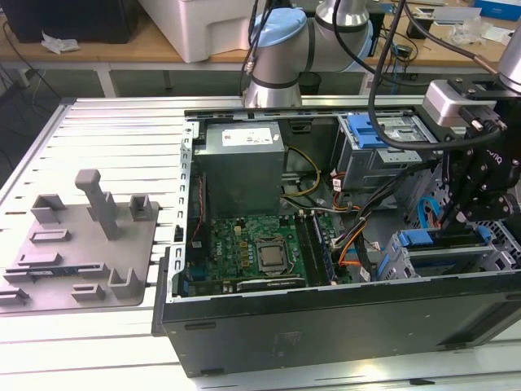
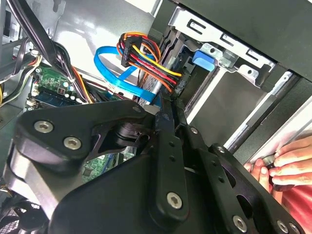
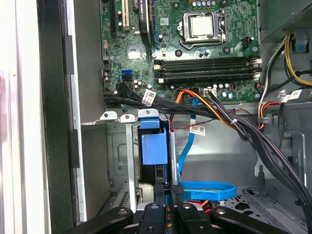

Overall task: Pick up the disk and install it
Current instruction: 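Insert the second disk wire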

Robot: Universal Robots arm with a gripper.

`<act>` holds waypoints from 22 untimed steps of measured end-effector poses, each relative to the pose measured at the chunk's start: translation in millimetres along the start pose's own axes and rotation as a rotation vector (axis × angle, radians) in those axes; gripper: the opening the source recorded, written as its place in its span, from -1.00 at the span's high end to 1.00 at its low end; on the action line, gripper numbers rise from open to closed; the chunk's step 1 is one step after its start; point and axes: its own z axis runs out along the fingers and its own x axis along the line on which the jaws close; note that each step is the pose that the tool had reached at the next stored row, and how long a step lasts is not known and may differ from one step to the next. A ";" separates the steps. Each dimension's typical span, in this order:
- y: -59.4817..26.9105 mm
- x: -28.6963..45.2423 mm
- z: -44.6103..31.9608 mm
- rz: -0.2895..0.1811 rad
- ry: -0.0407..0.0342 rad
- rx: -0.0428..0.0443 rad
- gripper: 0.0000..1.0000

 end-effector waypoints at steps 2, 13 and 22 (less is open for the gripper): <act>0.0 0.0 0.6 0.000 0.0000 0.0000 0.68; -0.6 0.1 4.5 0.000 0.0003 0.0000 0.68; -0.6 0.0 5.8 0.000 0.0002 0.0000 0.68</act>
